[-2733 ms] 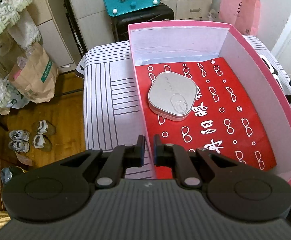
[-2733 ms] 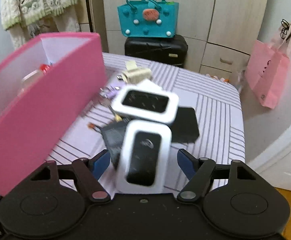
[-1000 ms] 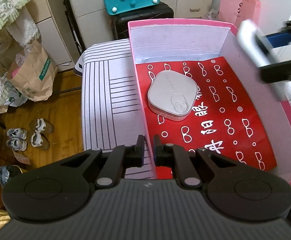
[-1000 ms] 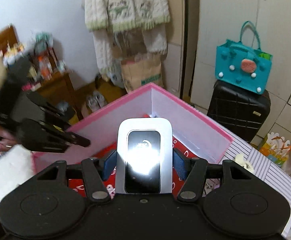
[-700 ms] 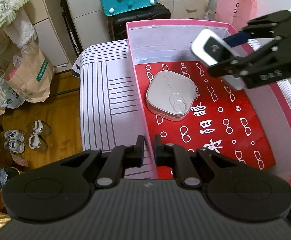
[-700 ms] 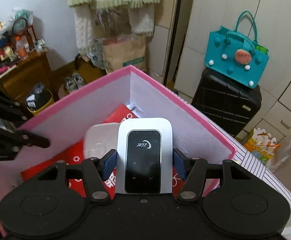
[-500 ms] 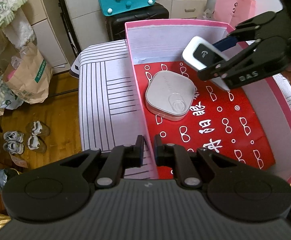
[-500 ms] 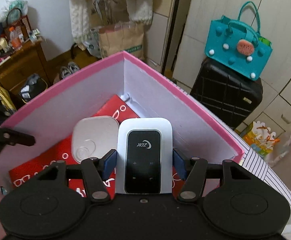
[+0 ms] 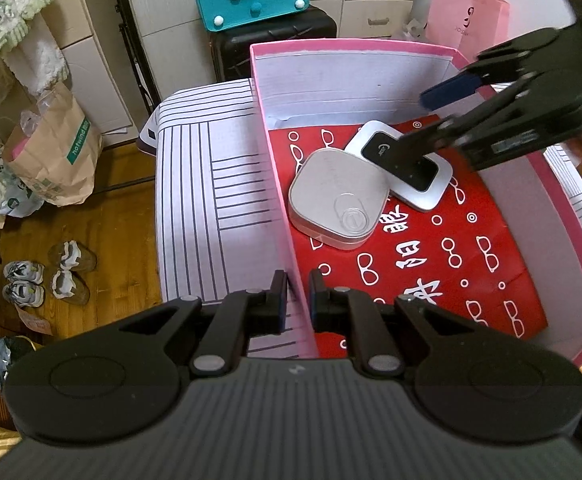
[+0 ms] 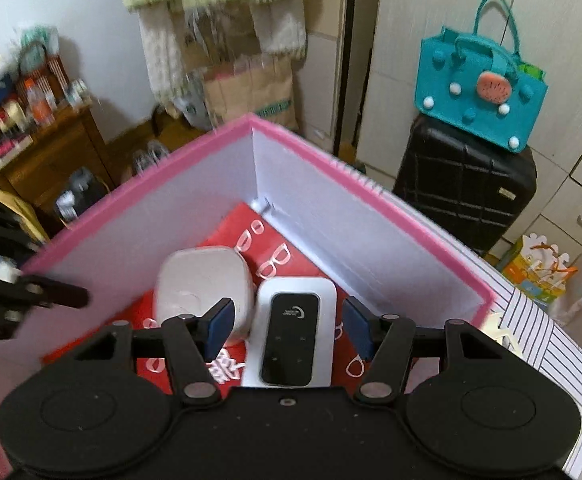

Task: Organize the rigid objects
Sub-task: 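Lower the white router into the pink box beside the case, release, then grasp the black flat battery with the right tool, then place the black battery onto the red cloth in the box, release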

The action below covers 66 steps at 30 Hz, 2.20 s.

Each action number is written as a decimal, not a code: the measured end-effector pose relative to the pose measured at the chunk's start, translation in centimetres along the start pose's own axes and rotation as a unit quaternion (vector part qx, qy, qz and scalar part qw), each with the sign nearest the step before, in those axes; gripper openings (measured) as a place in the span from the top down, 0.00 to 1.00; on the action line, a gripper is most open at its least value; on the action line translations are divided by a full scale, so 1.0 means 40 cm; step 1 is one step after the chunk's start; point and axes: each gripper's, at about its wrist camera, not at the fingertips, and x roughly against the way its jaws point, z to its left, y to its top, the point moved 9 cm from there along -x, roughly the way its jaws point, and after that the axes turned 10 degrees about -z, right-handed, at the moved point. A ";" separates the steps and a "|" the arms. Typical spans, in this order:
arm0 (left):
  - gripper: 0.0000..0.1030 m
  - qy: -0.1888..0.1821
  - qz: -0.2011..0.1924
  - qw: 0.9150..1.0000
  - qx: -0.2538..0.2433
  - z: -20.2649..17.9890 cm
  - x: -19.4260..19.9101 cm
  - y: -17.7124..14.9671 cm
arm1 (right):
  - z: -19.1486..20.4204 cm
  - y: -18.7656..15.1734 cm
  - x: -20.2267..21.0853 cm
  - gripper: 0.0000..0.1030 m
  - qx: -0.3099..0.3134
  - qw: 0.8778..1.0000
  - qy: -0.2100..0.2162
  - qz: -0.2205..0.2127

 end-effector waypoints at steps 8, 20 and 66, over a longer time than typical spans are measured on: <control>0.91 0.002 -0.002 1.000 0.005 0.001 0.002 0.000 | -0.033 -0.009 0.201 0.37 -0.053 0.996 0.009 -0.070; 0.91 0.006 -0.007 0.999 0.034 0.009 0.003 -0.002 | -0.209 -0.222 0.299 0.37 -0.126 0.987 -0.069 -0.073; 0.91 0.012 -0.013 0.997 0.079 0.017 0.003 -0.001 | -0.143 -0.306 0.284 0.47 -0.069 0.988 -0.074 -0.116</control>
